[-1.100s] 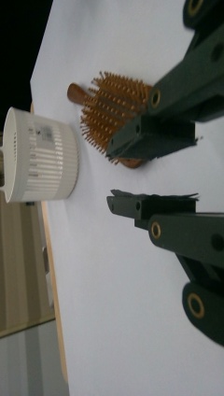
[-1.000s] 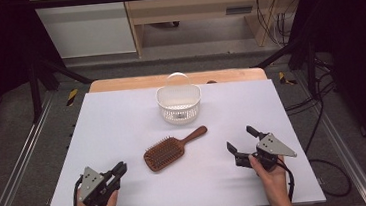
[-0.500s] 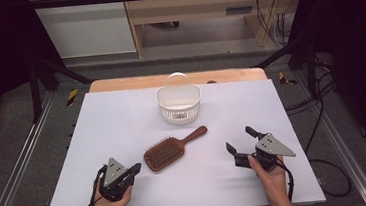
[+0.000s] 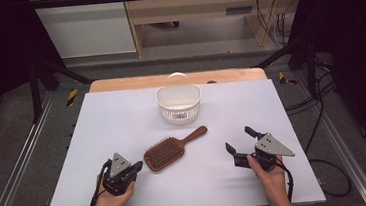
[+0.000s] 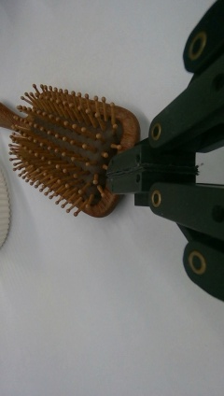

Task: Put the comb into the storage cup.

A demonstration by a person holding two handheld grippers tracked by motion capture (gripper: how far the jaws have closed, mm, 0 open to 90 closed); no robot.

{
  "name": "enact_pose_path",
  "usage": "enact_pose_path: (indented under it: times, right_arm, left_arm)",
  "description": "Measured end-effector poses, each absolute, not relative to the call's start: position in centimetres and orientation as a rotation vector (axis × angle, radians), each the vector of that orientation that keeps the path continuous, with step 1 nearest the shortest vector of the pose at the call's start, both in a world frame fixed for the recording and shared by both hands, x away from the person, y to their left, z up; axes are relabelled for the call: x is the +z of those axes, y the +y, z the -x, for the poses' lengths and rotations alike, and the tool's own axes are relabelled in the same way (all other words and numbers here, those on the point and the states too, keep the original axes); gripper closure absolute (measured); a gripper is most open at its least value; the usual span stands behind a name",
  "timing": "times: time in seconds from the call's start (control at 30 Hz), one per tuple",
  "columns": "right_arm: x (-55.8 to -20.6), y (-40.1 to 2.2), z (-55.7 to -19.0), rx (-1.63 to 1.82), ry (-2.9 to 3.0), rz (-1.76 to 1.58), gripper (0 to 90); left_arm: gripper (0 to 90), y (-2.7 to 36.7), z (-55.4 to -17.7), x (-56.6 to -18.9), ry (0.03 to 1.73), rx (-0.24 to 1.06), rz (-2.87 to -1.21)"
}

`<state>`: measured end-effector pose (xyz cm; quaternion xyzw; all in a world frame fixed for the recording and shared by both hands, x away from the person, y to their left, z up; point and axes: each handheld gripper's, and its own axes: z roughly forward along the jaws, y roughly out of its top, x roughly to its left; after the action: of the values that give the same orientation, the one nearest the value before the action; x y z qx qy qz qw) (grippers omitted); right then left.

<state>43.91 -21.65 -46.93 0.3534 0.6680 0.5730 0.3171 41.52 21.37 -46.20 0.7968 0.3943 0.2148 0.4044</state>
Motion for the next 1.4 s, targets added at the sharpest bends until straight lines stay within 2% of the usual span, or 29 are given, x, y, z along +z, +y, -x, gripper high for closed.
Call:
enact_pose_path:
  times: [0.3,0.87,1.4]
  right_arm:
    - [-46.9,-21.5,-43.7,1.507,1.767,-0.920,10.3]
    - [-47.0,-21.4,-43.8,1.506,1.772,-0.917,10.4]
    - [-47.0,-21.4,-43.9,1.505,1.778,-0.921,10.4]
  left_arm:
    - [89.7,20.4,-42.4,-46.7,0.974,0.512,-2.104]
    - [89.7,20.2,-43.4,-47.3,0.995,0.479,-2.086]
    - [89.7,20.0,-44.3,-47.3,1.050,0.507,-2.060]
